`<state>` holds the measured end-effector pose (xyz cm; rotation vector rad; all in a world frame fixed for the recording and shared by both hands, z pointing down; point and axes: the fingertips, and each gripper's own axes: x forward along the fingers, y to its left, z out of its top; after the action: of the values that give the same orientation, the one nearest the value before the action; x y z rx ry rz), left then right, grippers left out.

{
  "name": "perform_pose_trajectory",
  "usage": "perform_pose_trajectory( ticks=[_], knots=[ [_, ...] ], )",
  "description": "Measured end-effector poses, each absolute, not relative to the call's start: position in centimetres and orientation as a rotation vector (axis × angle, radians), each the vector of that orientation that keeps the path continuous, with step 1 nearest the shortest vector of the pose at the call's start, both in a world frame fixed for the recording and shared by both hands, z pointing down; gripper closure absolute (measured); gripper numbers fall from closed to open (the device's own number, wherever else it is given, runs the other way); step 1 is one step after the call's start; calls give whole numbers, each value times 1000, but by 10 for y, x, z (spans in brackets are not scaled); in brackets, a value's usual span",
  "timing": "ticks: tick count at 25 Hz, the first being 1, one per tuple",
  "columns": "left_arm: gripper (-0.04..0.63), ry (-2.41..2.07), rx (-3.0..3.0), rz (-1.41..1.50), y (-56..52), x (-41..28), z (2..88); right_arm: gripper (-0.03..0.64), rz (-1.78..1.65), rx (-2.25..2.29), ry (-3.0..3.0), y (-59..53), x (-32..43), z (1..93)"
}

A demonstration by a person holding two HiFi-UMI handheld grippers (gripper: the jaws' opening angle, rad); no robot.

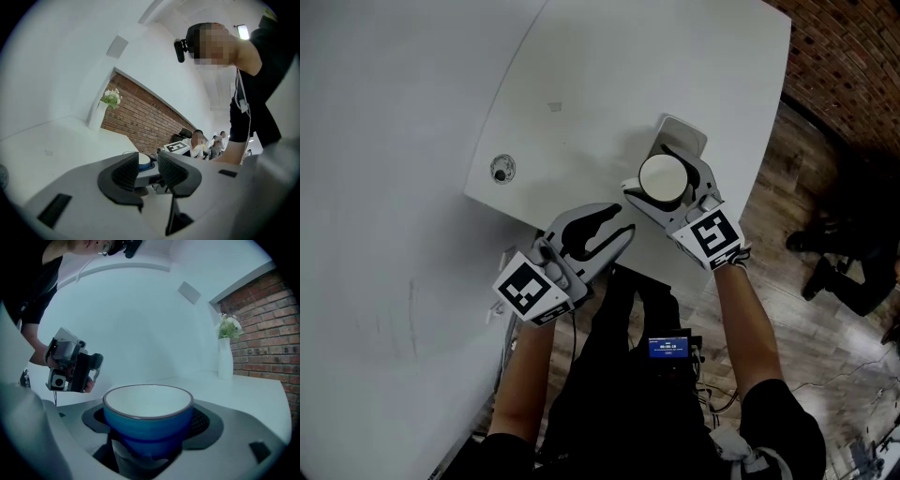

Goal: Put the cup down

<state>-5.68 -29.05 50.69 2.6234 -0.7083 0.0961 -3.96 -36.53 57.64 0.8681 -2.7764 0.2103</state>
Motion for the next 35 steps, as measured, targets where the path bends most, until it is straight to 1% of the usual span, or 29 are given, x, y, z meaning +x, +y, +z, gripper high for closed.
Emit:
perform_pose_trajectory(
  ticks=[15, 25, 35],
  knots=[
    [477, -707, 2619, 97, -290, -58, 510, 193, 72, 858, -2682, -351, -36, 586],
    [477, -708, 2622, 90, -289, -59, 507, 193, 188, 844, -2722, -349, -37, 585],
    [477, -719, 2622, 91, -288, -59, 504, 192, 189, 884, -2687, -343, -20, 585]
  ],
)
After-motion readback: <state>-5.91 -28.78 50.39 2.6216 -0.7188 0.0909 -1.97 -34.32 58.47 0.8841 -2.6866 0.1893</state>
